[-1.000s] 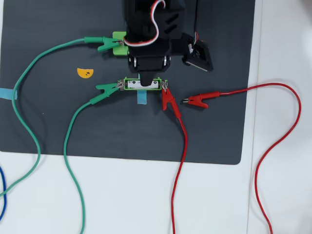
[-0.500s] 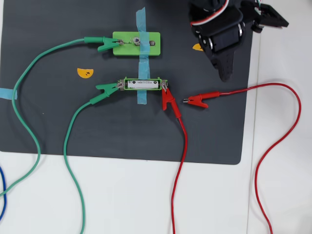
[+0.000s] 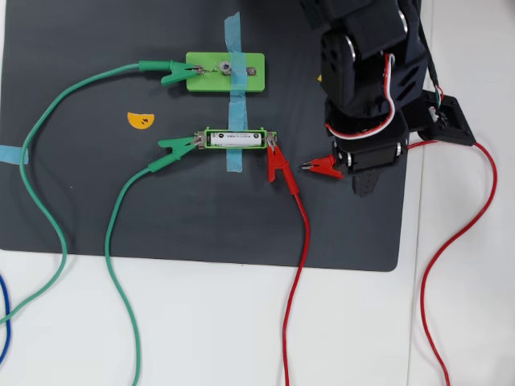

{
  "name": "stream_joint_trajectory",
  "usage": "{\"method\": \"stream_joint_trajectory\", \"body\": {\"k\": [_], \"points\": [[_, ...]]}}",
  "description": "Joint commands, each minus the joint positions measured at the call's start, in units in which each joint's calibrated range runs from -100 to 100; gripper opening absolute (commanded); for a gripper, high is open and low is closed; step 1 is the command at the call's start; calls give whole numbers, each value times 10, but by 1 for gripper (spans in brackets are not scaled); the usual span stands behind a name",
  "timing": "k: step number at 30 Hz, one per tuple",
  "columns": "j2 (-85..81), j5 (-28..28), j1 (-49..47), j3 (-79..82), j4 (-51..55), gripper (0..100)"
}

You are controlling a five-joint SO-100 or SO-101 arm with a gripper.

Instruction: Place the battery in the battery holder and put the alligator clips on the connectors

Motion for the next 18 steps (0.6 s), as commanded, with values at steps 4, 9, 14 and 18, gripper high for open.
{"method": "stream_joint_trajectory", "body": {"k": [4,9,14,18], "points": [[63,-15,8,-117,82,9],[110,-11,8,-203,168,9],[139,-10,-4,-232,203,20],[156,-10,-1,-231,203,23]]}}
